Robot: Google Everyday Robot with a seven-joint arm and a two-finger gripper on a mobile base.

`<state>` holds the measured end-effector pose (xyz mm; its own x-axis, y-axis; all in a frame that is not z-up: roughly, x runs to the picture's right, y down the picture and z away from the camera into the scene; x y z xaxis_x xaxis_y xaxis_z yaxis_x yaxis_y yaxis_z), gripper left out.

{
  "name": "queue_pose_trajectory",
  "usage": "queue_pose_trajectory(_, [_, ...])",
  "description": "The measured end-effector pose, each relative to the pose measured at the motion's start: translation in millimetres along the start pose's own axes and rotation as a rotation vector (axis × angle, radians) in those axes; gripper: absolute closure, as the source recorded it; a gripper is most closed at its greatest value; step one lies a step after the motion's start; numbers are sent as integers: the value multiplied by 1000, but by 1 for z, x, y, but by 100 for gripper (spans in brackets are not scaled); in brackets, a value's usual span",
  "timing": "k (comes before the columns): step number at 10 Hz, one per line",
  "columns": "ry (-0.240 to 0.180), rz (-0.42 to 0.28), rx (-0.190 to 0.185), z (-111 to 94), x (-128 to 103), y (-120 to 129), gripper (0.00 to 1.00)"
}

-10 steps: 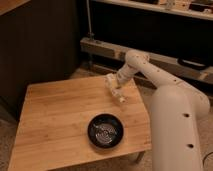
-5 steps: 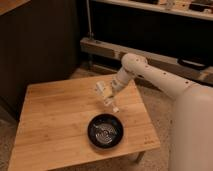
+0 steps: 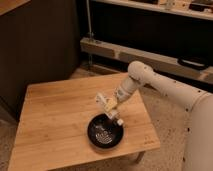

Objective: Place the bottle in the ceramic bowl

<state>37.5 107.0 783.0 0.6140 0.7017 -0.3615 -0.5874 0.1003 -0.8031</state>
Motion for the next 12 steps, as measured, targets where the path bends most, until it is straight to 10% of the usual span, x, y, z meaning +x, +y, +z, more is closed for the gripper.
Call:
queue_pose_trajectory(5, [74,-40,-10,17,25,-6,22])
queue_pose_trajectory(12, [132,15,-7,20,35,-12,20])
